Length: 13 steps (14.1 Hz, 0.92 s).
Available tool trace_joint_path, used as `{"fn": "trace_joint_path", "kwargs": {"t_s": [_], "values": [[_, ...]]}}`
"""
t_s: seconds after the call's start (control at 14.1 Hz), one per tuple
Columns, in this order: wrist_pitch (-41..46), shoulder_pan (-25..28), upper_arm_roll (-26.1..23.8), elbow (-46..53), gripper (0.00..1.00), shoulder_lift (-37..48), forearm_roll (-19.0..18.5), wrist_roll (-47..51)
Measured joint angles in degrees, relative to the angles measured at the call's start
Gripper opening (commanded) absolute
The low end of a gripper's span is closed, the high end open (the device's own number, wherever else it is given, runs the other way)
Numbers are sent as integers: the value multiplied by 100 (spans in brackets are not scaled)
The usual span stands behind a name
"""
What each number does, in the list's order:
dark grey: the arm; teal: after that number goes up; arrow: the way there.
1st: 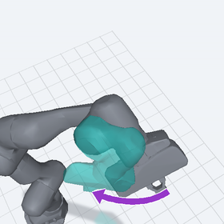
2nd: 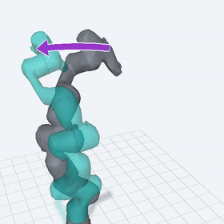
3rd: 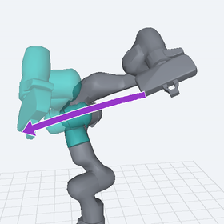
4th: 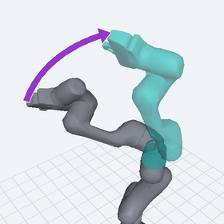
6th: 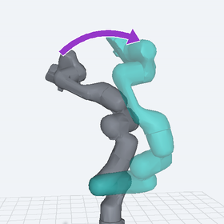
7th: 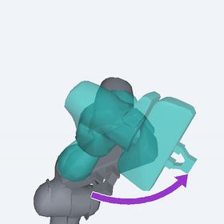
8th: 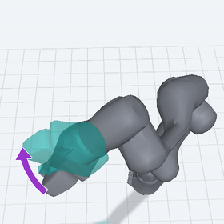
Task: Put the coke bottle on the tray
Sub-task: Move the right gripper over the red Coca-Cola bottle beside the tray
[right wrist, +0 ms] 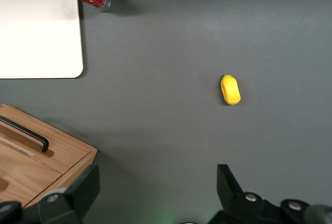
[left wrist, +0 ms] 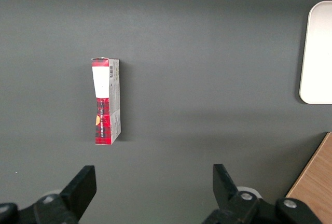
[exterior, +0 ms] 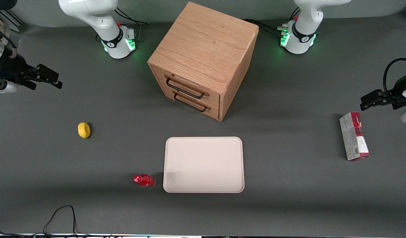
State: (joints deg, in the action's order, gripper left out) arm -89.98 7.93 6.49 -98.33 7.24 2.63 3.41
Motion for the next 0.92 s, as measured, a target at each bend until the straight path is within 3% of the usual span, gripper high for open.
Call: {"fn": "trace_joint_path", "kwargs": {"t_s": [0.57,0.92], "values": [[-473,3,-102,61,100,-200,11,1],[-542,24,-471,1695,99,-1527,13,323]]}}
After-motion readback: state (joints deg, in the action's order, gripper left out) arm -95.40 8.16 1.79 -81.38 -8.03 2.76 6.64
